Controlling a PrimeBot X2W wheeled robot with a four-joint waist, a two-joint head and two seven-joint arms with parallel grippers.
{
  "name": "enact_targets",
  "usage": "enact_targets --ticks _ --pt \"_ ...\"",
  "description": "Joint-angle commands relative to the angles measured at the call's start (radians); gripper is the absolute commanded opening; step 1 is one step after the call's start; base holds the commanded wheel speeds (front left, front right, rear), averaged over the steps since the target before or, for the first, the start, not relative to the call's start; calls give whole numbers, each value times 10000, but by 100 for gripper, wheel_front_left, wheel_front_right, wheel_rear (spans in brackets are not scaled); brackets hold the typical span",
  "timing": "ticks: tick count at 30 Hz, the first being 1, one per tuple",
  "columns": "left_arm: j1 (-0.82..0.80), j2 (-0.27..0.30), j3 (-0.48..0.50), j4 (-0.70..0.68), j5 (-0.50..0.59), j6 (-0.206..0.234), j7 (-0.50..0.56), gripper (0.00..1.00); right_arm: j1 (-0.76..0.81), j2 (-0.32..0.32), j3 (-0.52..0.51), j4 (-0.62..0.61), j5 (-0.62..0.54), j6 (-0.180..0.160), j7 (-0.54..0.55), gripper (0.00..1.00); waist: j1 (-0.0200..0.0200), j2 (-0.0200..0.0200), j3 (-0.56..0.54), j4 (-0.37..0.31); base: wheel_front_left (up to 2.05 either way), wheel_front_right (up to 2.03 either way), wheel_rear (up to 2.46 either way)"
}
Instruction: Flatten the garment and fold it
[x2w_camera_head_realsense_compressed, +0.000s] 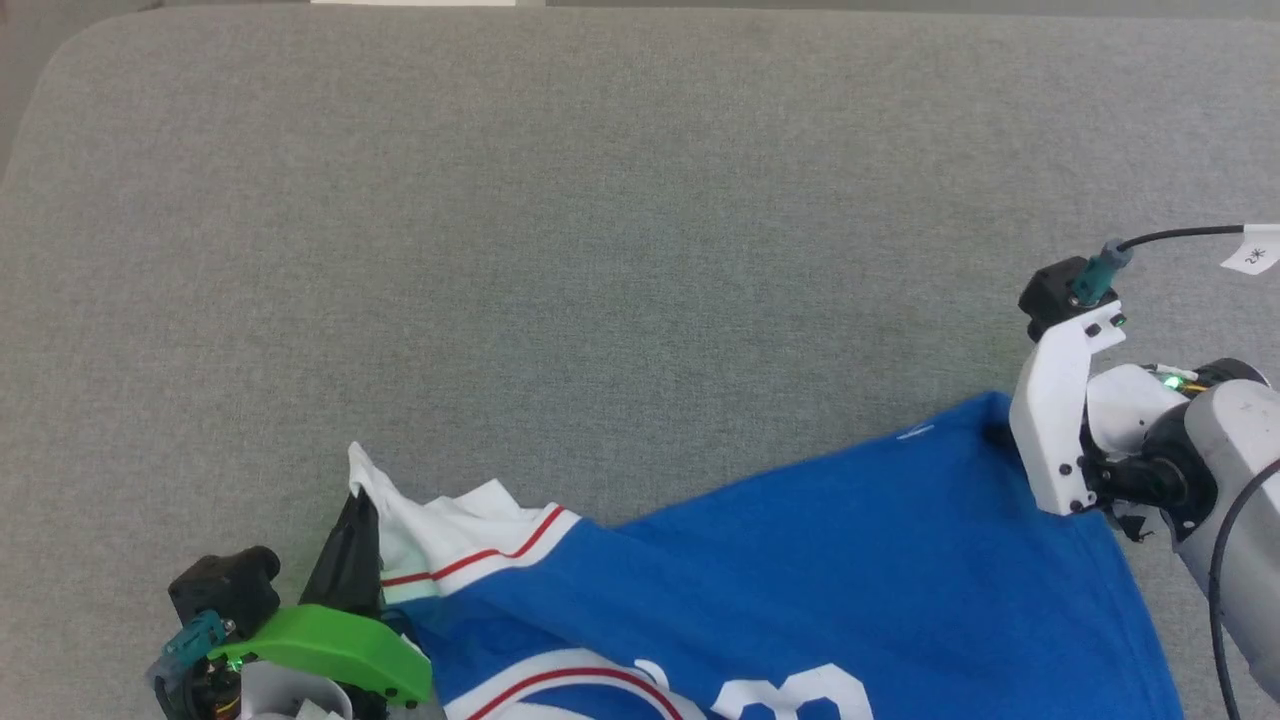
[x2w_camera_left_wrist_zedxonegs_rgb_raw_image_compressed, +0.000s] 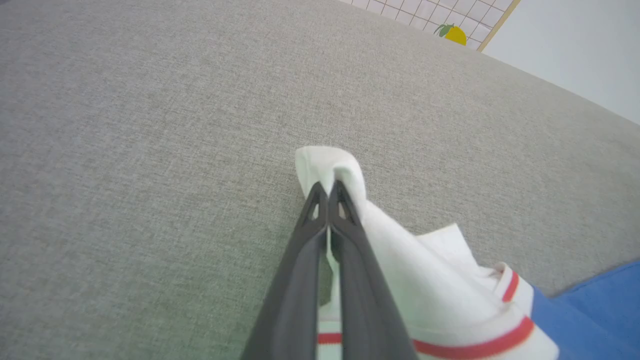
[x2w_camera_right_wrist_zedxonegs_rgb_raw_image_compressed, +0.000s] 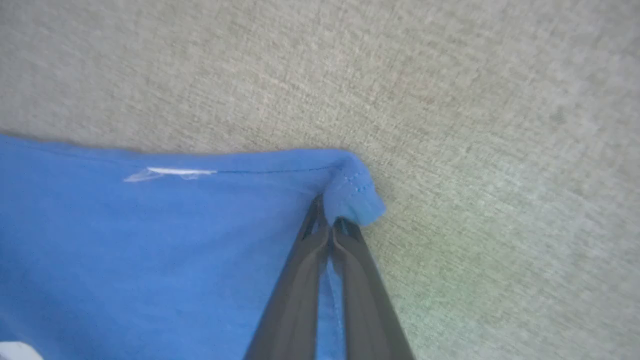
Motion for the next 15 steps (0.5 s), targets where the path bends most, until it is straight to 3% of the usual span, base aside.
enact_targets --ticks 1,8,15 --pt "-168 33 40 55 26 -39 -73 0 773 248 617 360 136 -7 73 0 0 120 -184 -43 0 0 0" --pt "-670 515 22 183 281 -142 150 0 158 -52 379 297 127 -7 -1269 0 0 120 -966 -118 0 0 0" --pt "-2806 1308 -56 472 507 -752 1035 0 -704 241 -500 1127 17 -7 -2455 0 0 120 -1693 -388 0 0 0"
